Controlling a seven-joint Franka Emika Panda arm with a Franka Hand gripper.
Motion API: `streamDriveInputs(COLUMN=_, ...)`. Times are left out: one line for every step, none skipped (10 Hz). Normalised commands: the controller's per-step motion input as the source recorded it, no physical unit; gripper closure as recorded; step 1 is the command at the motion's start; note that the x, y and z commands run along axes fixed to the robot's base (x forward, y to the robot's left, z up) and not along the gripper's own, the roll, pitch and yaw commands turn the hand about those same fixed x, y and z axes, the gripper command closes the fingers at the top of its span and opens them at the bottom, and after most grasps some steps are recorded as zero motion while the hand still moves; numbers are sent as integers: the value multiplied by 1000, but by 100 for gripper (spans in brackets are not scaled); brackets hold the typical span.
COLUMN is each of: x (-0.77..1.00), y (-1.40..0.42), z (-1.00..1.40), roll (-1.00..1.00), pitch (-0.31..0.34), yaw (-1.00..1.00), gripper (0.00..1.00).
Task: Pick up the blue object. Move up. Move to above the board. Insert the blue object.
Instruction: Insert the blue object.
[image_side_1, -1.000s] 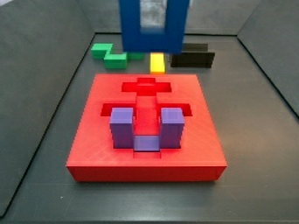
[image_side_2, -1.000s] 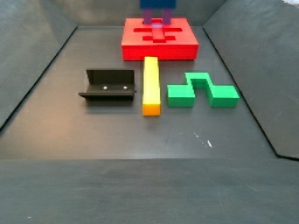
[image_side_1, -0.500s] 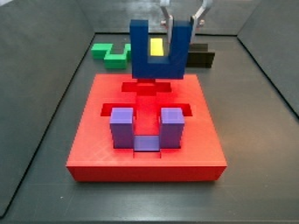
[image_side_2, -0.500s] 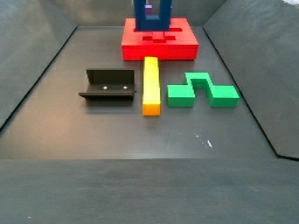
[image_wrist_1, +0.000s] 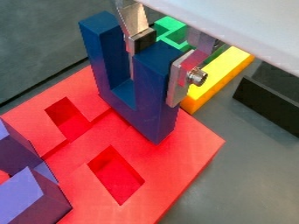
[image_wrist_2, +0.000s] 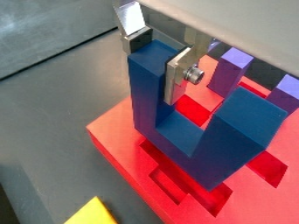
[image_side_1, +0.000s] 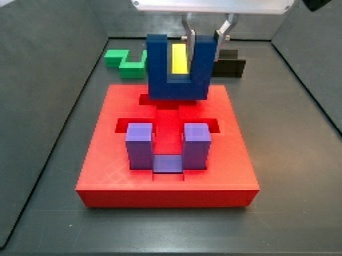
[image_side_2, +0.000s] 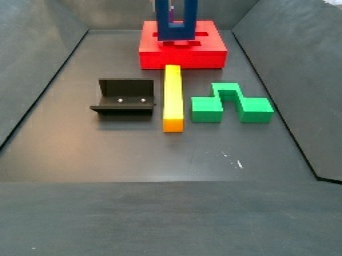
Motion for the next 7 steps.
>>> streamDriveInputs(x=-143, y=29, z=-86, roll=59, pitch=-107, yaw=57, gripper=100)
streamDriveInputs(x=-220, y=57, z=-74, roll=87, pitch=-84, yaw=0, gripper=100)
streamDriveInputs(x=-291, y=49, z=-17, roll=71, pitch=-67, yaw=0, gripper=100)
streamDriveInputs(x=-269, y=49, z=0, roll=66, pitch=-43, yaw=-83, gripper=100)
streamDriveInputs(x=-186, y=6, z=0, roll=39, pitch=-36, yaw=-77, gripper=100)
streamDriveInputs(x=-14, y=0, z=0, roll=27, pitch=-36, yaw=-51, gripper=100)
streamDriveInputs(x=43, y=0, z=-34, roll=77, pitch=0, yaw=-63, gripper=100)
